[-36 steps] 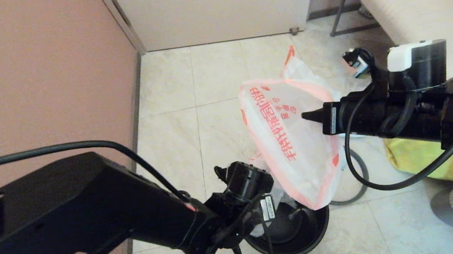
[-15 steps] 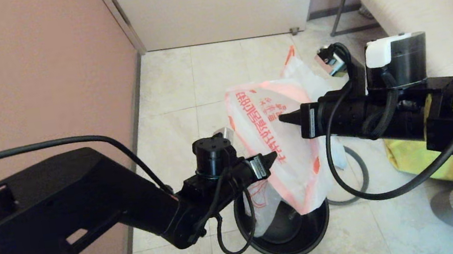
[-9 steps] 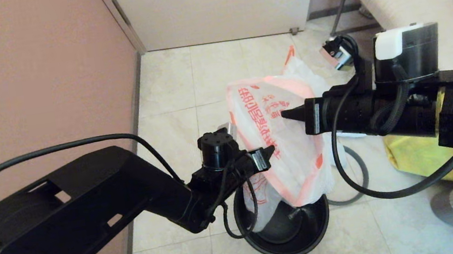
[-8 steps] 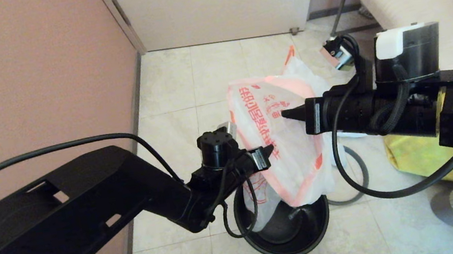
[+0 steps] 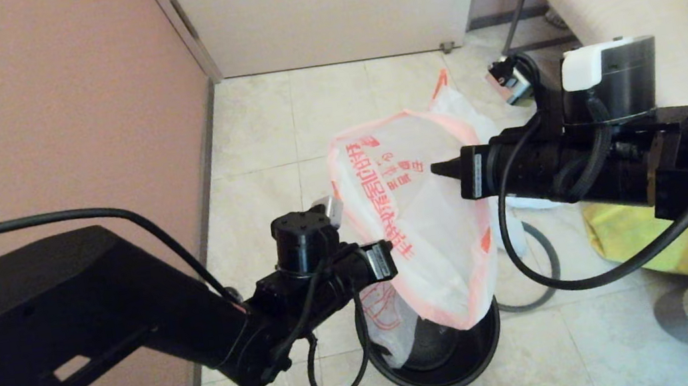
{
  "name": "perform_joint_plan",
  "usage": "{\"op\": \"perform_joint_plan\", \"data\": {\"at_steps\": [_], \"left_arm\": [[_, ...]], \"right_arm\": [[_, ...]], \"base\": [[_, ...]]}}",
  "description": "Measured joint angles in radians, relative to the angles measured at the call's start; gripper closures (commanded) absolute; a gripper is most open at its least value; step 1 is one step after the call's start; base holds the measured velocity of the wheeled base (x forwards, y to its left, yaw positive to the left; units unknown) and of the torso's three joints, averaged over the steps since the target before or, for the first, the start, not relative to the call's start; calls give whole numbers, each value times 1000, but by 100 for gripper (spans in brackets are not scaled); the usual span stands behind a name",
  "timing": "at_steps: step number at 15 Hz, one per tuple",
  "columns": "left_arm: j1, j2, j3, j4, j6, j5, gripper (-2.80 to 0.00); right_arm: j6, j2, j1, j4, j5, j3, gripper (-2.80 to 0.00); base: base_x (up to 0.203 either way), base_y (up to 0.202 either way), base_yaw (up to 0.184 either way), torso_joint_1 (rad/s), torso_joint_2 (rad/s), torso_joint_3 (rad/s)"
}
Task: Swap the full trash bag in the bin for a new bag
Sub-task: Put the new garbage bag on the trash can
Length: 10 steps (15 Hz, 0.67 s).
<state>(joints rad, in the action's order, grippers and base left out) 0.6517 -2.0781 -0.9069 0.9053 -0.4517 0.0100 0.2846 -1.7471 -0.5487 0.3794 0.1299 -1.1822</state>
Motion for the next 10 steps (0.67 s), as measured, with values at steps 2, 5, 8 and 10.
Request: {"op": "perform_joint_plan", "data": {"at_steps": [2, 5, 8, 10], "left_arm": [[4, 60, 126, 1, 1, -2, 0], [54, 109, 291, 8, 3, -20, 0], [82, 98, 337, 61, 13, -62, 0], [58, 96, 319, 67, 54, -63, 0]], "right_arm": [[0, -18, 0, 0, -3, -9, 0], [-2, -87, -2, -5, -33, -23, 0], [-9, -170, 3, -6, -92, -51, 0], [-25, -212, 14, -6, -93, -120, 0]], "base": [[0, 0, 0, 0, 0, 0], [0, 0, 0, 0, 0, 0], [0, 0, 0, 0, 0, 0], [0, 0, 0, 0, 0, 0]]}}
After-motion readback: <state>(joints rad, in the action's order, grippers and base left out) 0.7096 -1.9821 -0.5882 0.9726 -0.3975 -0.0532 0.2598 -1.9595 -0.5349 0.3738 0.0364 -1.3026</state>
